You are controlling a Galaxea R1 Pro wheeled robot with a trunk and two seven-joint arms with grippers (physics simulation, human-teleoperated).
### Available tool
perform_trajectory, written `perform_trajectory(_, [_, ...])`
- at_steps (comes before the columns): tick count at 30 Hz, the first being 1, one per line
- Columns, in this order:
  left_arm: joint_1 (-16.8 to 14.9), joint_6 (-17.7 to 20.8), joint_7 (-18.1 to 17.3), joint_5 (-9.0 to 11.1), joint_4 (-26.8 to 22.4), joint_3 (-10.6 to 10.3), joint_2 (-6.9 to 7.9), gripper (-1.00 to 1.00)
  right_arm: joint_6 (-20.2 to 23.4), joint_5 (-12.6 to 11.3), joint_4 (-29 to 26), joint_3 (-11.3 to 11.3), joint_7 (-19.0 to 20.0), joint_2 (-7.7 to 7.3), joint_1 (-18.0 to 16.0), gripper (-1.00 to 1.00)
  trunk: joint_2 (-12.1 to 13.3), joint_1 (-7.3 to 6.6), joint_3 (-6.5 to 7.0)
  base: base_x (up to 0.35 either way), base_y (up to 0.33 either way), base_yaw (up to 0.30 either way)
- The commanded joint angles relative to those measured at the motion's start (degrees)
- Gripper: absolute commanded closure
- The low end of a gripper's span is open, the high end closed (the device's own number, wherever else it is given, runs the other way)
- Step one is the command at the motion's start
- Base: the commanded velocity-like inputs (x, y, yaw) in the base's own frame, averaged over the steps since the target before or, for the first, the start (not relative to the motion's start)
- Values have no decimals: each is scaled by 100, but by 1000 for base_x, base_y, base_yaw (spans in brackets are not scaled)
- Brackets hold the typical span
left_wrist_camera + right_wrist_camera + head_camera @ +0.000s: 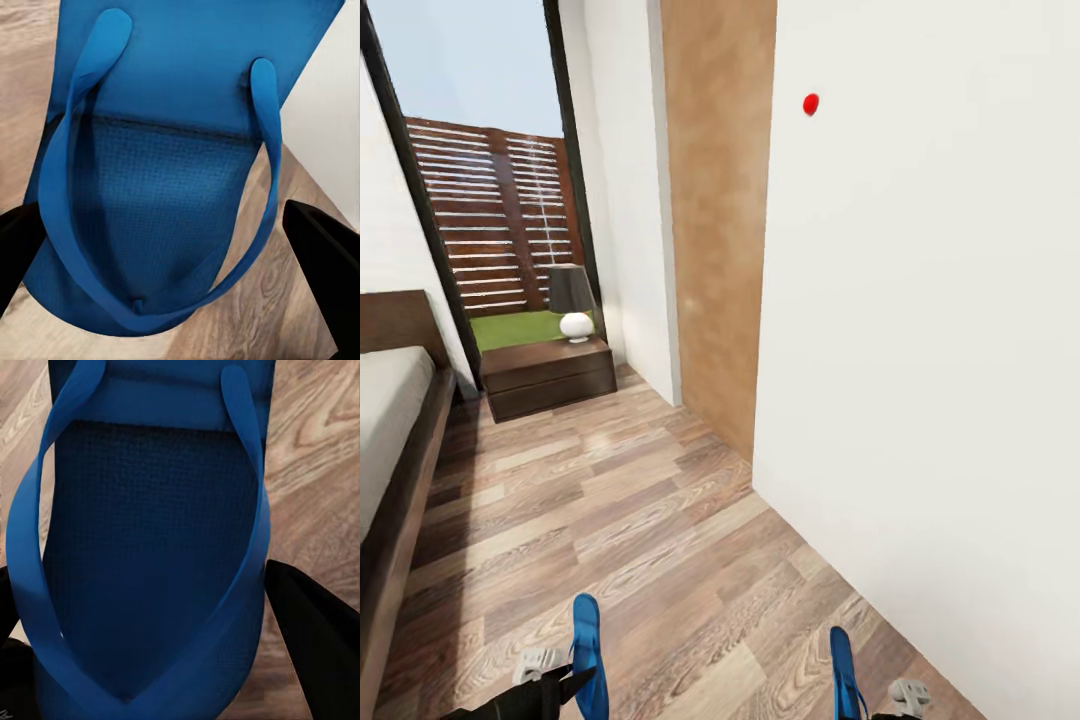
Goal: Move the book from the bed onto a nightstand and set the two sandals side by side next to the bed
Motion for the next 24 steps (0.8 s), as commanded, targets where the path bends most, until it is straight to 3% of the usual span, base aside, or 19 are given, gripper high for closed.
perform_trajectory(1, [-11, 19, -36, -47, -3, 49, -7, 100, 4, -36, 20, -26, 23, -2, -2, 100, -2, 2, -6, 322, 0, 291])
perform_trajectory(20, [-11, 19, -45, -46, -3, 42, -18, 100, -53, -36, 55, -25, 29, -2, -3, 100, -2, 2, -6, 325, 0, 290])
perform_trajectory(24, [-11, 19, -45, -46, -3, 42, -18, 100, -53, -36, 55, -25, 30, -2, -4, 100, -2, 2, -6, 328, 0, 123])
